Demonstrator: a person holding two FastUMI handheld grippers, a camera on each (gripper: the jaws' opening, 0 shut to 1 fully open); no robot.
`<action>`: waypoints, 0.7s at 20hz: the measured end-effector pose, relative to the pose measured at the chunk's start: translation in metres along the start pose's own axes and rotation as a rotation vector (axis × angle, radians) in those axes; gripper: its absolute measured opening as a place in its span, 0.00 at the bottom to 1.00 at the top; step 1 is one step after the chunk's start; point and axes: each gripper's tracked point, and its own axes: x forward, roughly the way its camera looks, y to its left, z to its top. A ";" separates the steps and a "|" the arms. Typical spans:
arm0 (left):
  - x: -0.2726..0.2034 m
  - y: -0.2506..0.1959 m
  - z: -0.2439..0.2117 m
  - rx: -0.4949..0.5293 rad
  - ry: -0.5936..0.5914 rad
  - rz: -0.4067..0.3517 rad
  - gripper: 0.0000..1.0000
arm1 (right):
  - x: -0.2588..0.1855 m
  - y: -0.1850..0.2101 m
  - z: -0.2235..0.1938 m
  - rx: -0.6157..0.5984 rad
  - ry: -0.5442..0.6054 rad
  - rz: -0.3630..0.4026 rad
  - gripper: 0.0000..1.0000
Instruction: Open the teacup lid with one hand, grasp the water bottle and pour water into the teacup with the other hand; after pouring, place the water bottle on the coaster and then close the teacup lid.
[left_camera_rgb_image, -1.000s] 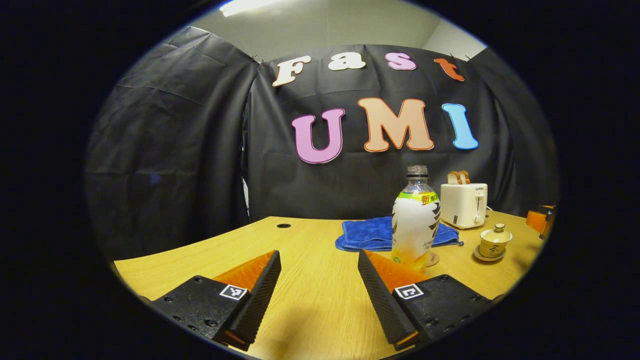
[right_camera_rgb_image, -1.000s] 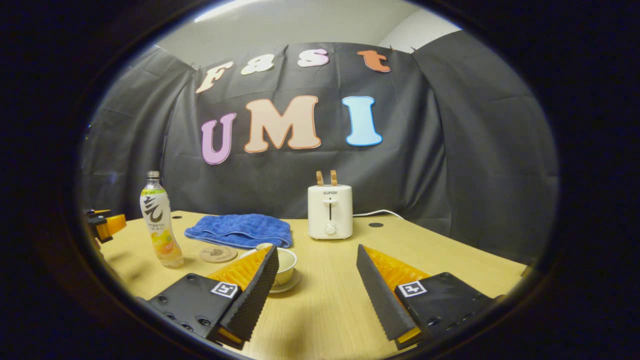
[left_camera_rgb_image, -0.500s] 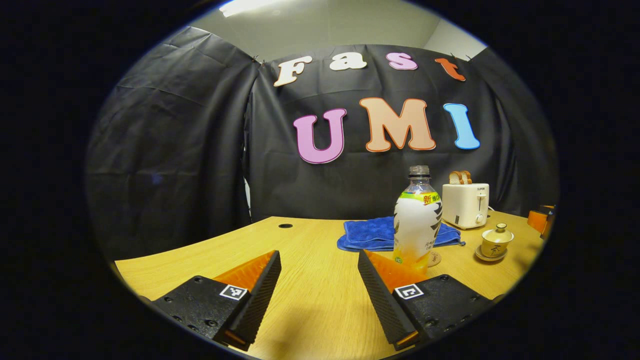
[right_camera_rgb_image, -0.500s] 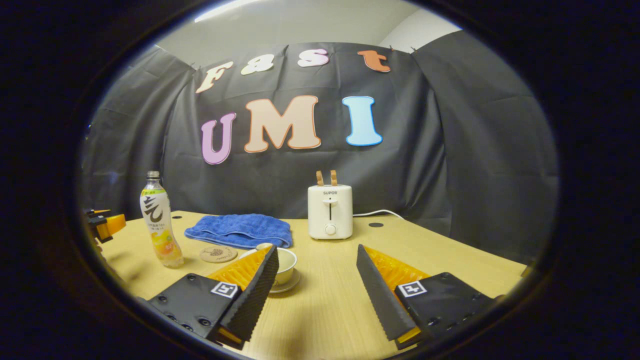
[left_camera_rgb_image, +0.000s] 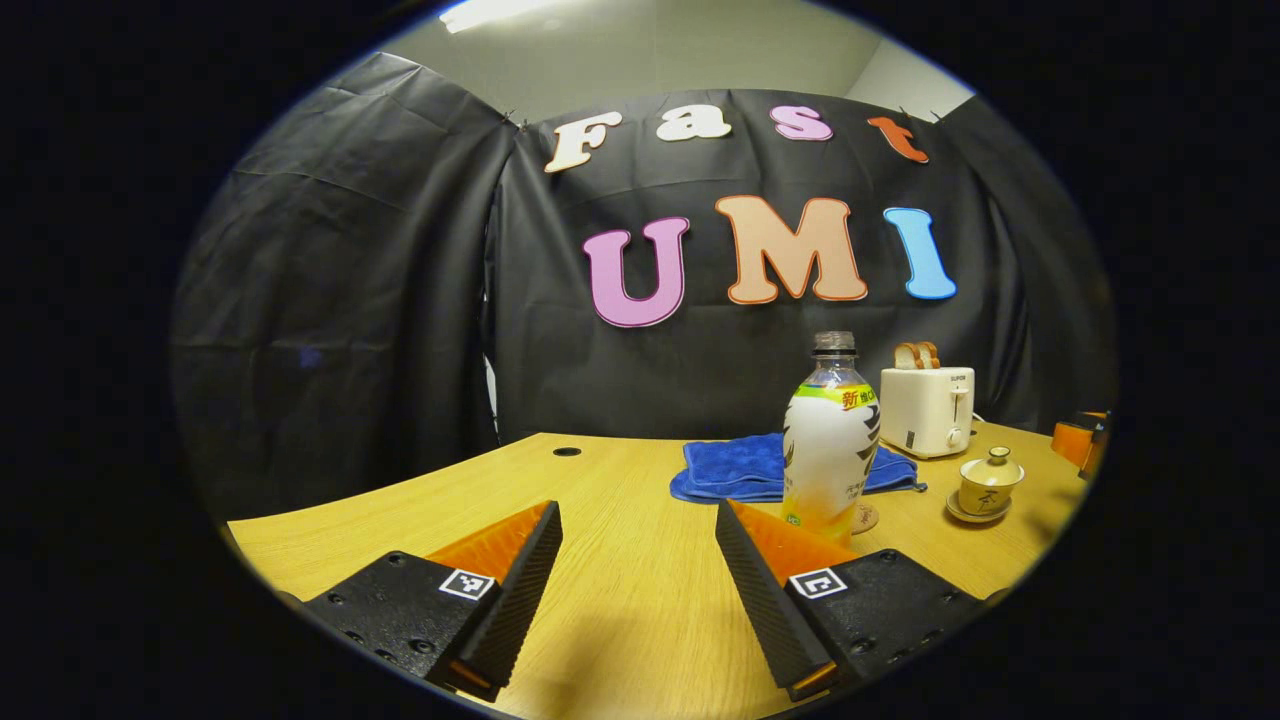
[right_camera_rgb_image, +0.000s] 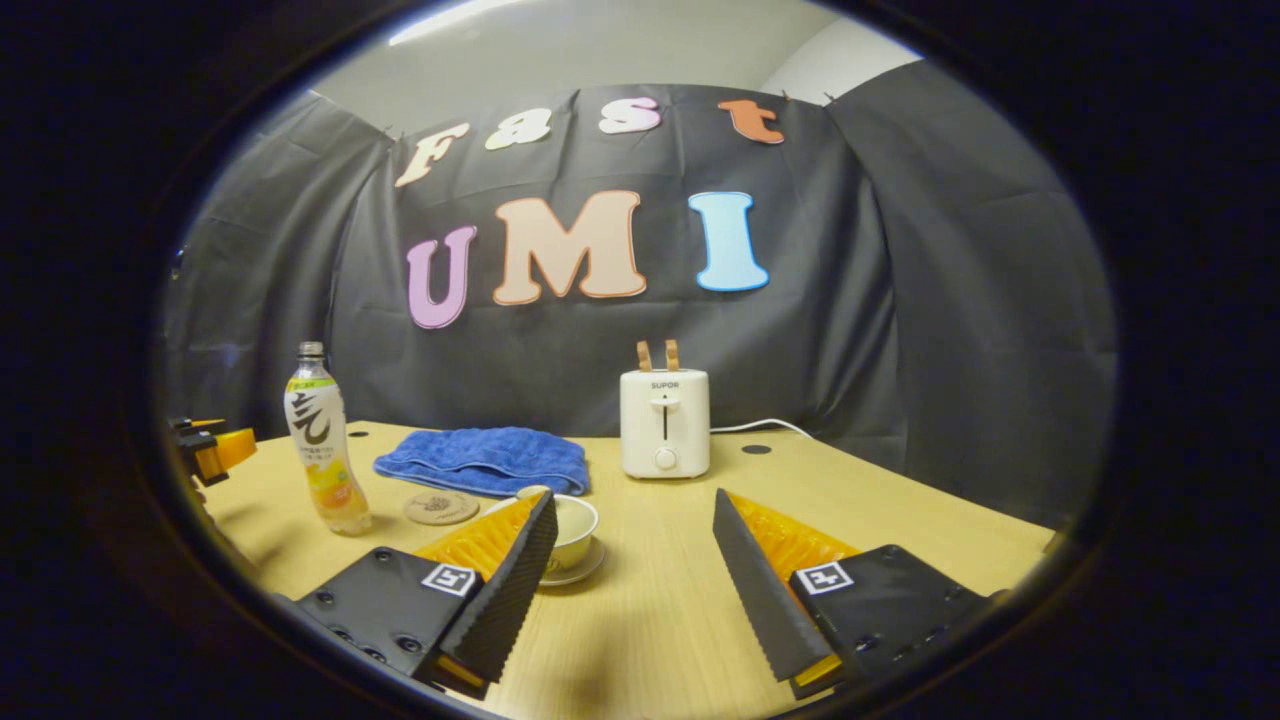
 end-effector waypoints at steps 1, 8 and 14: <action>0.000 0.000 0.001 0.000 -0.002 0.000 0.91 | -0.001 0.003 0.001 0.001 -0.002 0.012 1.00; 0.000 0.002 0.001 0.003 -0.005 0.013 0.91 | 0.008 0.033 -0.009 -0.007 0.052 0.152 0.98; 0.000 0.003 0.001 0.004 -0.004 0.018 0.90 | 0.037 0.062 -0.024 -0.021 0.140 0.195 0.98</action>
